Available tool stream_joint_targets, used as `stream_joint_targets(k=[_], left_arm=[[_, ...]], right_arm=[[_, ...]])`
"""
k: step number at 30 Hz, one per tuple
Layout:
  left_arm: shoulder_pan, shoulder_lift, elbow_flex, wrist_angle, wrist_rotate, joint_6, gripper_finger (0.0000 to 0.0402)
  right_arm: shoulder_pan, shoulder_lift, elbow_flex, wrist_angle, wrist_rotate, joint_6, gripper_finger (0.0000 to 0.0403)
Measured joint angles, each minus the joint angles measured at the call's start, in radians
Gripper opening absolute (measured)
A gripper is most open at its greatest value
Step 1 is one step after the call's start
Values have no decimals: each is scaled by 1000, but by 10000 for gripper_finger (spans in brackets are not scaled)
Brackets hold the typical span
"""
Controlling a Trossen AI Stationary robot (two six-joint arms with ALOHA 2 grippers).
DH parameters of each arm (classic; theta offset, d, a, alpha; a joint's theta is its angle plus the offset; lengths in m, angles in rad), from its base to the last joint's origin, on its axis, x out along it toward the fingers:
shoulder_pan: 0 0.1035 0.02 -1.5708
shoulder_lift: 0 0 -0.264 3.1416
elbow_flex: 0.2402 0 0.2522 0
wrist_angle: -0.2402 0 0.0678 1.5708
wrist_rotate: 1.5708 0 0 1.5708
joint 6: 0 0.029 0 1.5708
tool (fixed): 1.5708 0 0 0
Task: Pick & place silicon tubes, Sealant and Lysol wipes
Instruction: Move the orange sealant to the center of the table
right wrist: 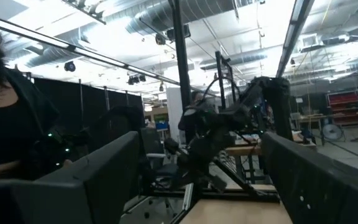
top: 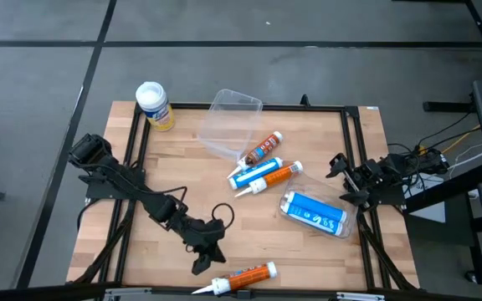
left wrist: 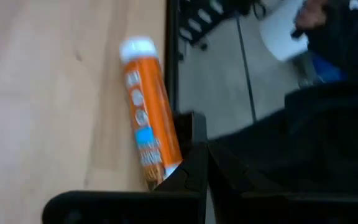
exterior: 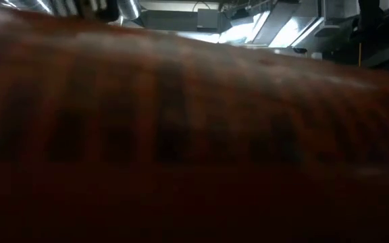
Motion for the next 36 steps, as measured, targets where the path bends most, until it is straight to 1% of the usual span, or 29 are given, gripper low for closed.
stream_joint_targets(k=[2, 5, 8, 11, 17, 22, 26, 30, 36], left_arm=[[-14, 23, 0, 9, 33, -7, 3], [-43, 67, 0, 43, 55, -7, 2], [-73, 96, 0, 59, 56, -8, 3], [-98, 99, 2, 60, 48, -19, 2], [-122, 117, 75, 6, 40, 22, 2], [-139, 196, 137, -43, 136, 34, 2], [-156, 252, 189, -120, 155, 57, 2], [-161, 284, 218, -123, 169, 73, 2], [-162, 345, 242, -109, 272, 109, 2]], right_arm=[[0, 0, 0, -9, 20, 0, 337], [0, 0, 0, -18, 55, -1, 337], [0, 2, 0, -27, 57, -1, 337], [0, 2, 0, -39, 56, -1, 337], [0, 2, 0, -38, 55, -1, 337], [0, 2, 0, -40, 54, -1, 337], [0, 3, 0, -45, 54, -1, 337], [0, 3, 0, -66, 54, -1, 337], [0, 3, 0, -112, 54, -1, 337]])
